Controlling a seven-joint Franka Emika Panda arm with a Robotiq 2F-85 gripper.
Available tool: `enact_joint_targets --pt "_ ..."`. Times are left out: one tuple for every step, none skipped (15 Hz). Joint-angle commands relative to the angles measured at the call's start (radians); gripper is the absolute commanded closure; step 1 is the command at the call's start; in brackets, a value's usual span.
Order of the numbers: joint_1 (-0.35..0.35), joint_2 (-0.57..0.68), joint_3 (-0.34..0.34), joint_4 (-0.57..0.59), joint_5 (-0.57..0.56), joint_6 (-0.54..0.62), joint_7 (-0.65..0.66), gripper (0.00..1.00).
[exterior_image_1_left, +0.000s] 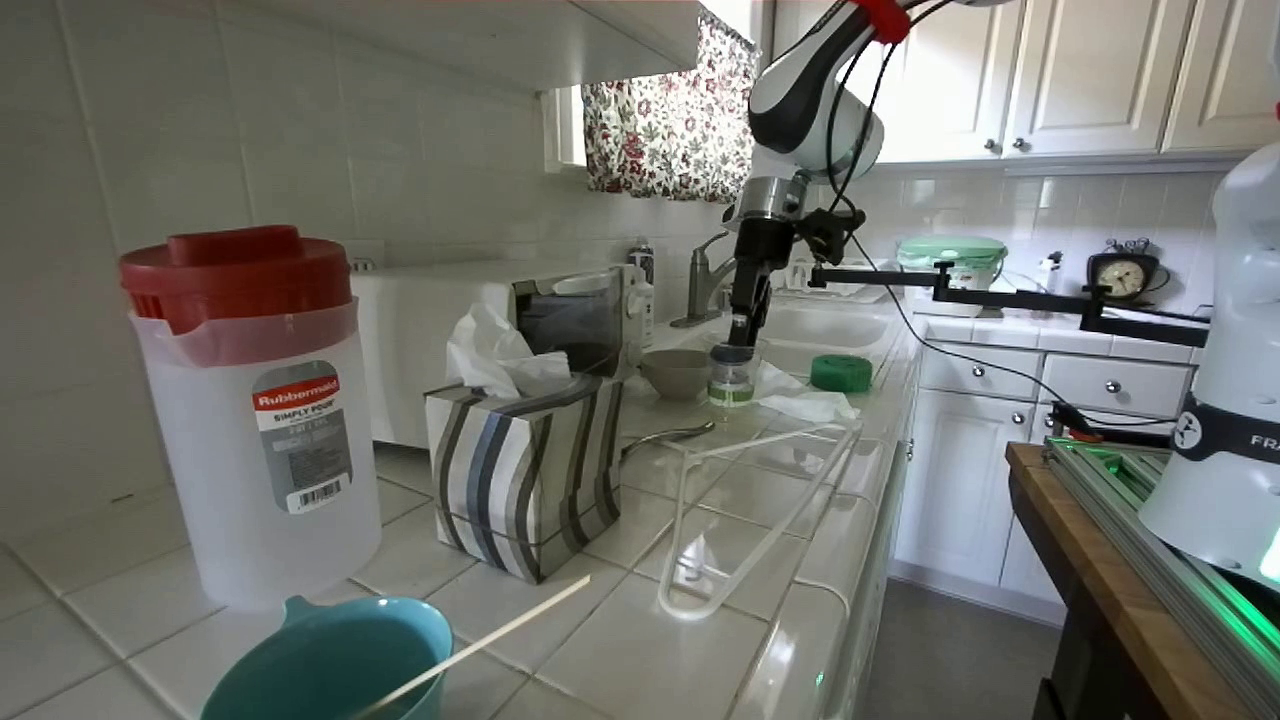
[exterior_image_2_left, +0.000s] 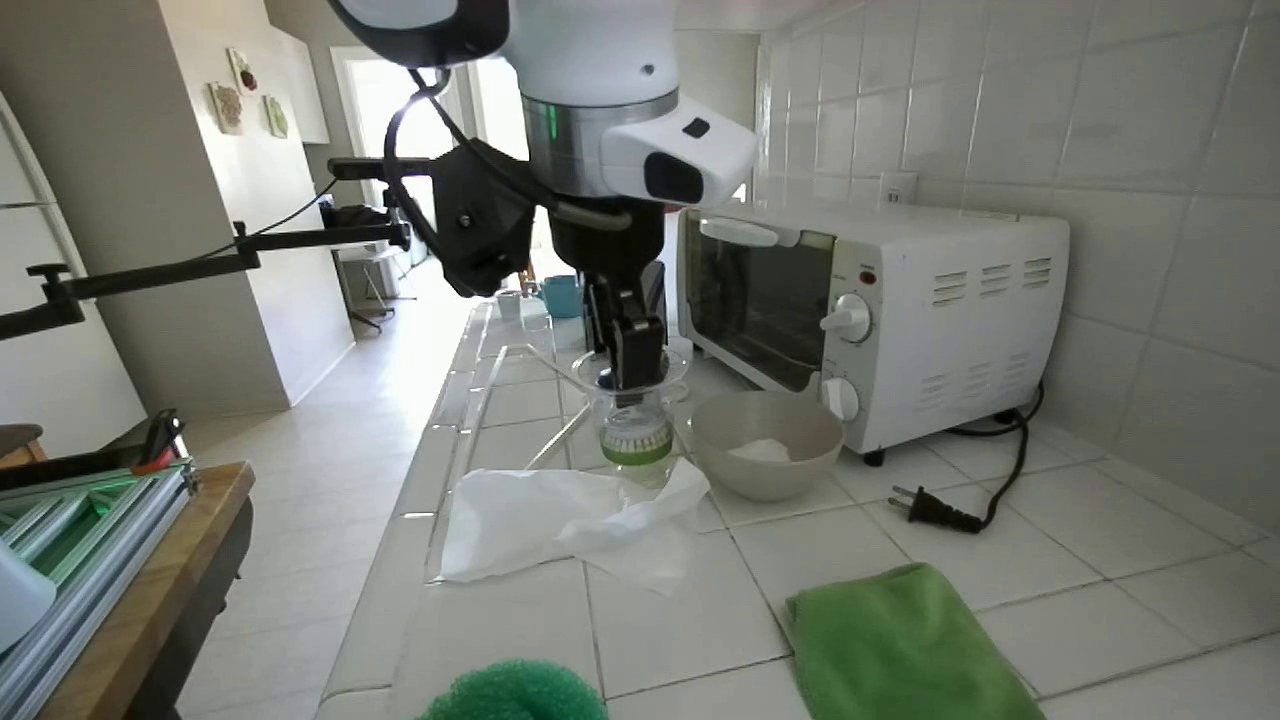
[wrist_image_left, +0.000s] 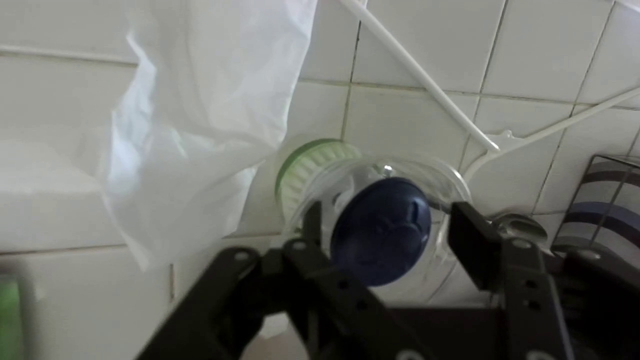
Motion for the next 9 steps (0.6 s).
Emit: enact_joint_targets --pt "-0.002 0.0 -0.002 -0.003 -0.023 -0.009 -0.001 0.66" --pt "-0.003 0.0 -0.003 -0.003 -0.023 -0.01 -0.001 0.71" --pt "-0.002 0.0 -0.003 -0.003 -0.022 -0.009 -0.001 0.79" --pt "-0.002 -0.001 -0.003 -0.003 -0.022 -0.009 -0.001 0.8" --pt "-0.002 -0.001 -0.004 -0.003 -0.021 -0.01 -0.002 0.78" --pt "-0.003 -0.002 -0.004 -0.003 -0.021 -0.013 -0.002 0.8" --pt "-0.003 -0.002 -0.005 -0.003 -0.021 -0.014 -0.003 0.79" --pt "-0.003 -0.002 -0.005 -0.002 -0.022 -0.018 -0.004 0.8" --pt "-0.002 -0.002 -0.006 -0.001 -0.022 -0.022 -0.004 0.92"
